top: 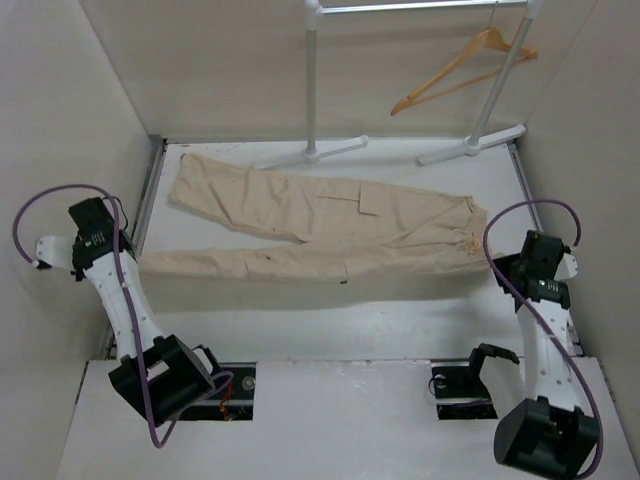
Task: Place the trousers on the hanger
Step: Fold the trousers at the center of the board.
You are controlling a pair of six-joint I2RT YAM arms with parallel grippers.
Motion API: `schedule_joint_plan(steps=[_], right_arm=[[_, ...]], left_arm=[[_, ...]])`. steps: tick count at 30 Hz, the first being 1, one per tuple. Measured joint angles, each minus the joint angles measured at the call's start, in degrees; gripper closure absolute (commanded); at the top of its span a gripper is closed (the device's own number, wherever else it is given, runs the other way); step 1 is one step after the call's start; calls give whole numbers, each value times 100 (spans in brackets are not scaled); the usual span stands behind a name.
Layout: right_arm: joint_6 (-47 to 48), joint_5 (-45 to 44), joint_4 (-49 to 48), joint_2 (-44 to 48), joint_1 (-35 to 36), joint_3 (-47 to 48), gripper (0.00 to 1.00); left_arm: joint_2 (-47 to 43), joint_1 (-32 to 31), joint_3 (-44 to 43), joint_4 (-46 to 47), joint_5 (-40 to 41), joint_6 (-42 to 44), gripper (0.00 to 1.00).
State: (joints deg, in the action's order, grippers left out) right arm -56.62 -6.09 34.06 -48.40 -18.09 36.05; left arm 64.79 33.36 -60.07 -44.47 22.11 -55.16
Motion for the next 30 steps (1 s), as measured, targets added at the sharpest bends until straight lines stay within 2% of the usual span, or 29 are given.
schedule_joint_plan(steps=[4, 8, 14, 21, 30], right_arm=[[184, -155, 433, 627, 81, -61, 99], [321, -337, 581, 560, 92, -17, 99], [356, -350, 363, -925, 109, 643, 99], [420, -216, 61, -2144, 133, 1451, 99], [437, 20, -13, -3960, 138, 3174, 99]], left_arm=[[278, -308, -868, -234, 407, 229, 97], [754, -632, -1412, -442, 531, 348, 97], [2048, -1281, -2608, -448, 699, 549, 97], [3528, -1923, -4301, -337, 885, 988, 98], [5431, -2450, -6669, -365, 1147, 1309, 98]])
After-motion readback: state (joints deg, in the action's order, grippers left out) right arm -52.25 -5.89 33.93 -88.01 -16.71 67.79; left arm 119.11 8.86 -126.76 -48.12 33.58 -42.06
